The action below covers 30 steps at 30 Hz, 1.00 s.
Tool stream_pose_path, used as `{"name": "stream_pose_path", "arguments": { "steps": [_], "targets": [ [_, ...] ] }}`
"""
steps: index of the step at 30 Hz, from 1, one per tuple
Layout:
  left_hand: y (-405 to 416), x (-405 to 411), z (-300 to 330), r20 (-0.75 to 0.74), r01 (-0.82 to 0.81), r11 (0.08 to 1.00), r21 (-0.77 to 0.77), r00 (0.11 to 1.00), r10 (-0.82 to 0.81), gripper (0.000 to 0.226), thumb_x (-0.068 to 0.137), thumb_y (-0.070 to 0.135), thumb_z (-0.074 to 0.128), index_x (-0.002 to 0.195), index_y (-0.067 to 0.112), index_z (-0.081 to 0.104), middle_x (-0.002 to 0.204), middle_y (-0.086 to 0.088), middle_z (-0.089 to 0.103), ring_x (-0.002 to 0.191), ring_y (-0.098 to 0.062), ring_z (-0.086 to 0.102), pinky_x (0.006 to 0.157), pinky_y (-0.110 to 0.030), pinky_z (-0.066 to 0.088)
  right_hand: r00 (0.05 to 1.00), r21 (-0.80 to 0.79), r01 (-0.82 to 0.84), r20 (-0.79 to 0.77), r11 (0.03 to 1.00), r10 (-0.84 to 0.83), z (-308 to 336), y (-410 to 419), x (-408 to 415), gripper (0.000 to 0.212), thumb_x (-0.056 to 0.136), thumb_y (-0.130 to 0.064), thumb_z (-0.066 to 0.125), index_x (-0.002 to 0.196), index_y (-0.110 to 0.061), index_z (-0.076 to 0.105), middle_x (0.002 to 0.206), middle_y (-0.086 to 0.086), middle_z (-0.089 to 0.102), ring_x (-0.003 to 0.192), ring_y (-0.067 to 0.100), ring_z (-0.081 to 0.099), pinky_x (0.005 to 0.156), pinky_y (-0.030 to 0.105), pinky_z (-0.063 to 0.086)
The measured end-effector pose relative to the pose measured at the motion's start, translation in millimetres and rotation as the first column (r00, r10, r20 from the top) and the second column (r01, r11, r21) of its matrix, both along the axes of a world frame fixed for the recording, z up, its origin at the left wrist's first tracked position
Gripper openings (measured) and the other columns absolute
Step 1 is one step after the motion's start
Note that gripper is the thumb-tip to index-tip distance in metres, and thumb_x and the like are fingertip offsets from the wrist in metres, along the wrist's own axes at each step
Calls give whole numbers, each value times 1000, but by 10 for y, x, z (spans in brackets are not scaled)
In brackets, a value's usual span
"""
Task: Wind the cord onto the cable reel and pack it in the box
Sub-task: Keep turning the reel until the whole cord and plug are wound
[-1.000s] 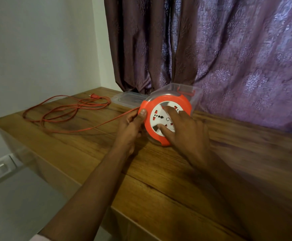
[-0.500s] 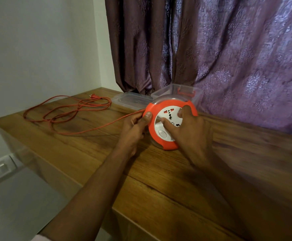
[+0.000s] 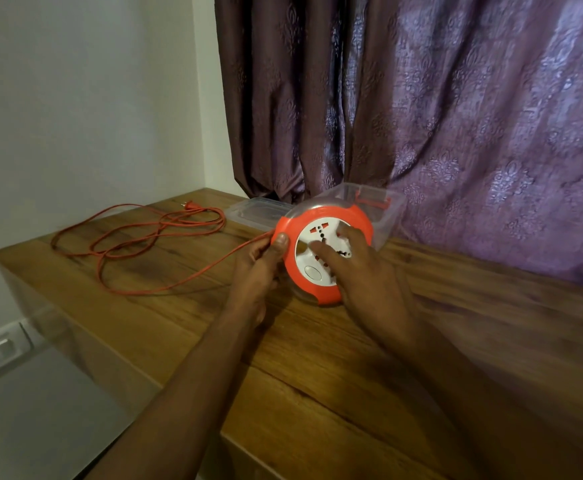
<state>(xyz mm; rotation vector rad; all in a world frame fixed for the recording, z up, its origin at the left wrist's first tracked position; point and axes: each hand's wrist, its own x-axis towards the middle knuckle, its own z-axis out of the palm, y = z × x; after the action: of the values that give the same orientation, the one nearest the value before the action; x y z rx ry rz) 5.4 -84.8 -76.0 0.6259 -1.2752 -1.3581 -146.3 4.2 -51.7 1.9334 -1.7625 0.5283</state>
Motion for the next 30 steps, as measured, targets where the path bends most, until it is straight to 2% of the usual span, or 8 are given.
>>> {"name": "stream_pose_path", "arguments": {
  "steps": [6,11,15,18,20,24,28,30],
  "targets": [
    [8,23,32,-22,14,1000,19,1000,-14,22,93,39,62,80,48,78,88,9,81,77,-12,78,63,-29,63,999,73,-28,-25,997,30,18,0,-5,66,96,-20,52,143,-53,20,158,9,15,123,34,51,81,44,55],
    [5,14,39,-11,12,1000,19,1000,-12,12,77,52,64,80,53,76,88,11,81,79,-13,78,71,-35,63,1000,61,0,-14,998,1,19,11,-6,62,94,-25,50,142,-53,21,157,6,17,122,33,52,78,42,54],
    [8,16,34,-29,30,1000,1,999,-30,15,80,49,64,85,47,78,93,6,81,83,-15,78,69,-31,64,998,31,56,-16,998,-55,5,-15,4,64,92,-30,51,142,-54,19,148,9,34,102,31,63,62,38,54],
    [28,7,38,-31,52,999,8,998,-52,17,79,50,65,87,45,79,96,6,81,87,-14,78,65,-26,61,995,-52,94,45,994,-92,14,-11,22,63,87,-49,58,140,-51,24,118,4,52,76,25,66,50,32,50],
    [37,-8,35,-20,46,999,18,999,-45,18,77,51,65,87,44,79,97,7,81,90,-16,77,66,-29,61,990,-53,119,82,991,-115,-3,-37,18,62,86,-60,51,140,-50,22,112,1,53,77,25,66,54,34,53],
    [51,-24,20,-23,29,1000,-3,999,-29,27,81,49,66,97,32,79,104,-2,80,99,-26,76,82,-45,62,964,-49,152,229,987,-137,-8,-61,26,63,81,-73,42,137,-49,24,118,-3,61,87,27,67,67,39,55],
    [61,-7,31,-19,50,999,-17,999,-50,26,83,48,66,98,32,79,105,-3,80,96,-23,77,75,-35,63,950,-70,140,291,988,-114,-31,-62,71,64,80,-74,43,135,-45,28,109,-3,68,85,24,68,68,37,55],
    [64,-11,32,-13,48,999,-18,999,-48,26,83,49,66,99,34,79,104,-2,80,95,-23,77,74,-34,63,947,-109,171,291,979,-133,-25,-62,91,61,79,-73,46,131,-42,36,95,-3,71,76,23,69,60,31,52]
  ]
}}
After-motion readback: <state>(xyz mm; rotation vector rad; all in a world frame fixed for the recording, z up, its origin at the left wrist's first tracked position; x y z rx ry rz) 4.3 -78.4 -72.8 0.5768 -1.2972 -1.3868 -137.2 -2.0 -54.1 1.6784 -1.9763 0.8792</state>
